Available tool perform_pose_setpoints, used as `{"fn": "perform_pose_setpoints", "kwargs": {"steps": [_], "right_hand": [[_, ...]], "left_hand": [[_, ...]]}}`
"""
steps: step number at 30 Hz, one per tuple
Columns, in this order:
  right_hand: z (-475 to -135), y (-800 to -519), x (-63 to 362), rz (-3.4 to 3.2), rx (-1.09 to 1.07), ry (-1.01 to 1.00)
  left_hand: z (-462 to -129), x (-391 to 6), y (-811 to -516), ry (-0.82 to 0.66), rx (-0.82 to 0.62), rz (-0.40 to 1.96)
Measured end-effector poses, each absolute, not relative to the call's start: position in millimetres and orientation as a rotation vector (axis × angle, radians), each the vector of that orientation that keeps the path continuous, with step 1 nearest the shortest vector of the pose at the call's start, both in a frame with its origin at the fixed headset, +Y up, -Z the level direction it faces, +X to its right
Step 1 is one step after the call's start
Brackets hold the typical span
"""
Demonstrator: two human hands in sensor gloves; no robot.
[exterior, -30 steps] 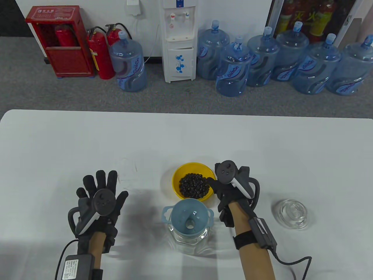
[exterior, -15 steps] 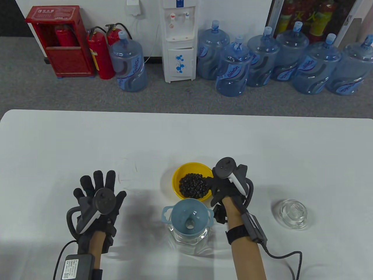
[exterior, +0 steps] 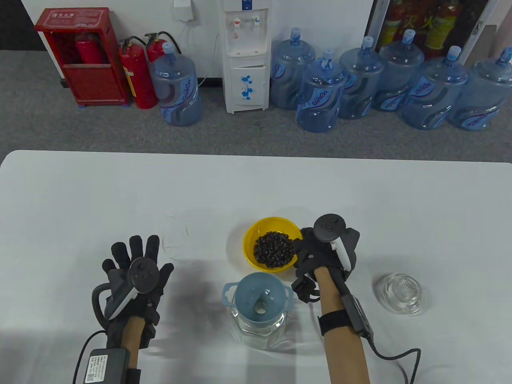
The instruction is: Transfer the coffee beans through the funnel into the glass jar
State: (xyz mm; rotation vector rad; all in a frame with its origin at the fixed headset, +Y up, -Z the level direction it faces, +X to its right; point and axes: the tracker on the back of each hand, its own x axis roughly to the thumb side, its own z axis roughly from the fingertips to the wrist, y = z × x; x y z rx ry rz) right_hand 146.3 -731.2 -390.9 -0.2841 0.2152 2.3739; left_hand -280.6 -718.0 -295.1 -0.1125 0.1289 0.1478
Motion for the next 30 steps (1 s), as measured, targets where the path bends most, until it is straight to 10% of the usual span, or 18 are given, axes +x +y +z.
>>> {"fn": "perform_pose_setpoints", "kwargs": {"steps": [30], "right_hand": [[-305.2,-586.3,153.5,2.179,0.071,-0.001]], "left_hand": [[-297.1,-275.2,-724.7,0.119,-0.166,0.152]]}}
